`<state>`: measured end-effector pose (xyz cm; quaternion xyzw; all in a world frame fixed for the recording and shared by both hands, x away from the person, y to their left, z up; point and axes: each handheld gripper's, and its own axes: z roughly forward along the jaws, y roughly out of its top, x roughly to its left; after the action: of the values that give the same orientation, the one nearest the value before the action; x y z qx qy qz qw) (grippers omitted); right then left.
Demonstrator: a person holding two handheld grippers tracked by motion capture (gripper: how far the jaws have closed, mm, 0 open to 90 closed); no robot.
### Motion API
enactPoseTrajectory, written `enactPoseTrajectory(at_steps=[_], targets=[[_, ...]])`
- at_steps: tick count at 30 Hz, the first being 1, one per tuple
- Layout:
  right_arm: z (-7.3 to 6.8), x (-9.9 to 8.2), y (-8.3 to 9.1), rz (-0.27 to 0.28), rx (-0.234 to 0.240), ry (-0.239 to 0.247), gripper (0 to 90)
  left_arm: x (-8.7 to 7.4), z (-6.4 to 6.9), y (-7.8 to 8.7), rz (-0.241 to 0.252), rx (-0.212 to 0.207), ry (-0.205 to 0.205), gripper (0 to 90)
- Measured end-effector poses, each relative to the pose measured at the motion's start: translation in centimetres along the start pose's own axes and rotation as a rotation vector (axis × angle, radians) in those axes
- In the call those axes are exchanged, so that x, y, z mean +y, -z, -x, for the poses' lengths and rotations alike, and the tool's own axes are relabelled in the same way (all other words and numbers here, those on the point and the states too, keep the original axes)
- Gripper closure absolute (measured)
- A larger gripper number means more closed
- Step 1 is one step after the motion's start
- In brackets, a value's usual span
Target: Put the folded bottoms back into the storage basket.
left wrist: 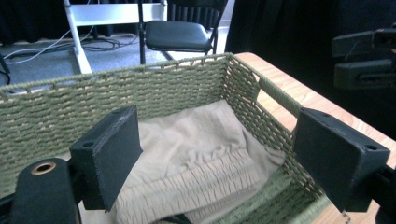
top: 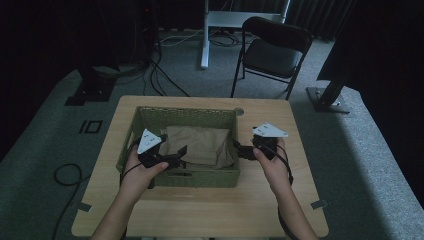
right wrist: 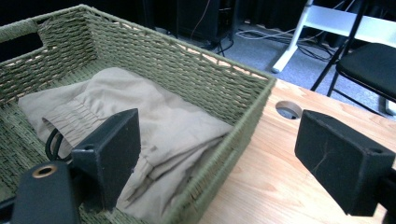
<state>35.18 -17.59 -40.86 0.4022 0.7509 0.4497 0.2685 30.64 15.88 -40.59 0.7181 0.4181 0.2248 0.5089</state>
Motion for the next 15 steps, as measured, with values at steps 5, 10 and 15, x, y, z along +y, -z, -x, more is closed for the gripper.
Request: enactPoseTrajectory(at_steps=[5,10,15], targets=[[0.7,-0.9,1.2,0.013,-0.014,-0.019,13.8,-0.8,0.7,0.5,0.003,-0.002,-0.017,16.2],[1.4,-2.5,2.3,0.009,-0.033,-0.015,13.8,-1.8,1.5,1.1,0.009,-0.041,0.002,16.1],[1.9,-3.7,2.8,-0.002,-0.046,-0.026,13.8,-2.3,1.8,1.7,0.021,-0.039,0.001,16.1]])
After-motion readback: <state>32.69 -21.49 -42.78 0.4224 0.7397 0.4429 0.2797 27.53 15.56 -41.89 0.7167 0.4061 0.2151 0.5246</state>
